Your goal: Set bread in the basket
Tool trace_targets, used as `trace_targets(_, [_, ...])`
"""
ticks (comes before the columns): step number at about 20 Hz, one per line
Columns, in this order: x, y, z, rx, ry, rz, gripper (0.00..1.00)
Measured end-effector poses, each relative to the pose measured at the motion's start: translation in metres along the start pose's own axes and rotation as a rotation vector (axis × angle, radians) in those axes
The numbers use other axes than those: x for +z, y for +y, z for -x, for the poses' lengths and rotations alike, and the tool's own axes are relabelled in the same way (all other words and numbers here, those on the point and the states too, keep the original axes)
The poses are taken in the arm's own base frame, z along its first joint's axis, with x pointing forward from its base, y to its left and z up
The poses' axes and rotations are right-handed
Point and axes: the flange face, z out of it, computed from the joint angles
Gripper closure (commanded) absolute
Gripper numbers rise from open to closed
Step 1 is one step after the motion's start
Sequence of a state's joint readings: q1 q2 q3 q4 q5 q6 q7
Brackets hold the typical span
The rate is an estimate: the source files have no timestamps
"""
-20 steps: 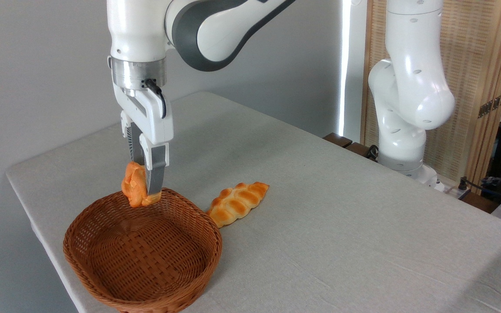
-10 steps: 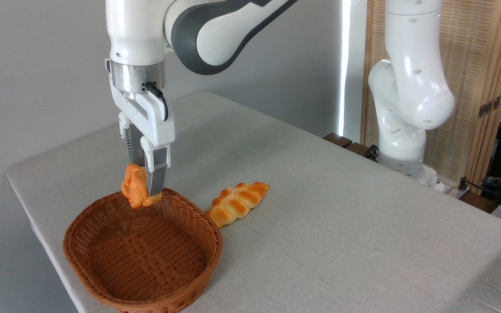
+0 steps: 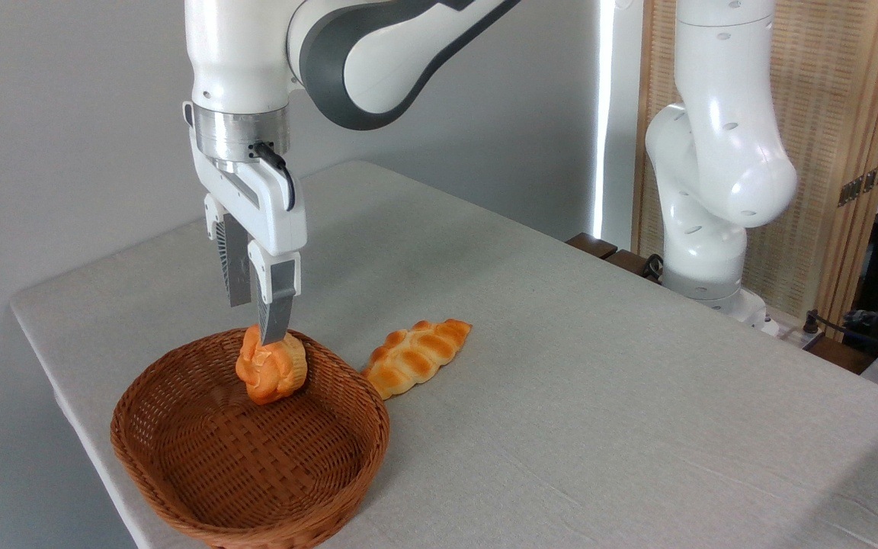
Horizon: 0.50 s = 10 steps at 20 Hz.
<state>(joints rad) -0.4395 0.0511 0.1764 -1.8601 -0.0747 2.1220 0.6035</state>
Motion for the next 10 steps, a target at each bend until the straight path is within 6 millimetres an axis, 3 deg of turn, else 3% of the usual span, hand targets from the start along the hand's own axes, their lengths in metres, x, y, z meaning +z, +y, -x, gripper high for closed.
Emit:
trace_targets(5, [-0.002,0.000,0.000,0.000,0.003,-0.001,0.00])
trace_targets(10, [-0.017,0.002,0.003,-0.003,0.009,0.001,0.00])
